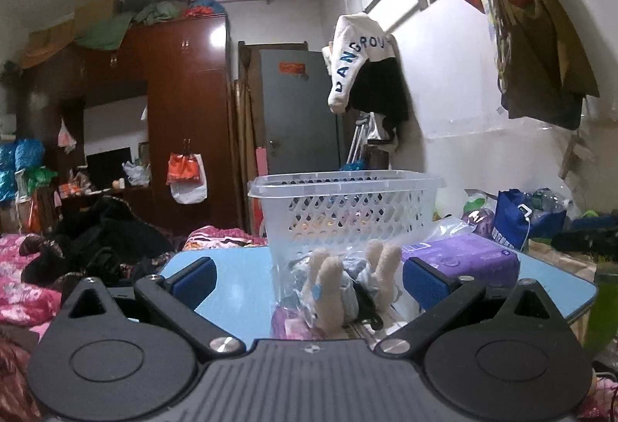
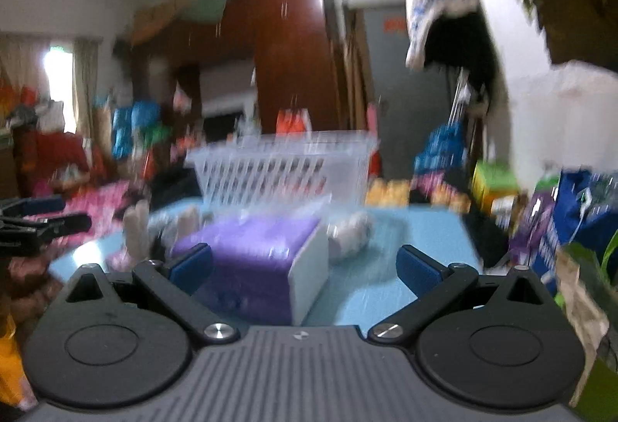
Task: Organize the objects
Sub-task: 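Grasp the purple tissue pack with both grippers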
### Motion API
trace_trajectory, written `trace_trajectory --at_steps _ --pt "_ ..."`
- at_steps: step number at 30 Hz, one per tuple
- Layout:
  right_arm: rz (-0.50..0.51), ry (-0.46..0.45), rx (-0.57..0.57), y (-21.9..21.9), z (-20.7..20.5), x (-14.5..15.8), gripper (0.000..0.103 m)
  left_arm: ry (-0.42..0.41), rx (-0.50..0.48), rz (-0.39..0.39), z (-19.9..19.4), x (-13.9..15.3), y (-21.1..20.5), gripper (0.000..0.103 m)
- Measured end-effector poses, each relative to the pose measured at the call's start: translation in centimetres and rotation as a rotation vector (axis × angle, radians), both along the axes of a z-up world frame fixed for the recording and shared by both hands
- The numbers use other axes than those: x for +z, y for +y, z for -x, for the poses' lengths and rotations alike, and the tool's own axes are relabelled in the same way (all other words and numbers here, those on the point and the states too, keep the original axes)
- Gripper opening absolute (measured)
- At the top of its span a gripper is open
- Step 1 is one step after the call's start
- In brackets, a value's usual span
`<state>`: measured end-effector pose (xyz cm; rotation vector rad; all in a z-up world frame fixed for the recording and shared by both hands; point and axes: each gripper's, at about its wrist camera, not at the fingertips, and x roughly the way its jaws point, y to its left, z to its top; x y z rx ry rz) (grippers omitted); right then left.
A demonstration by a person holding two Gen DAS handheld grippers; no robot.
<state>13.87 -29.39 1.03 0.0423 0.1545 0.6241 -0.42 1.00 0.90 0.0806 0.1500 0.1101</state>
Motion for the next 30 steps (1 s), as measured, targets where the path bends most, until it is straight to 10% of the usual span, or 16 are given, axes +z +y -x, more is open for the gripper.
trace_trajectory --at_steps 10,23,30 --pt "-0.017 -0.028 0.040 0.4 -0.4 -0.3 0.103 0.039 -0.068 0.061 -0.7 -0.8 0.5 0.103" --pt "0.058 -0.061 0.076 1.1 -1.4 -1.8 0.099 0.059 -0.273 -0.046 -2.6 -2.2 -4.7 0.093" --pt "0.074 0.030 0.145 1.1 -3.8 -3.1 0.066 0.130 -0.298 0.014 -6.8 -4.2 -3.9 0.077"
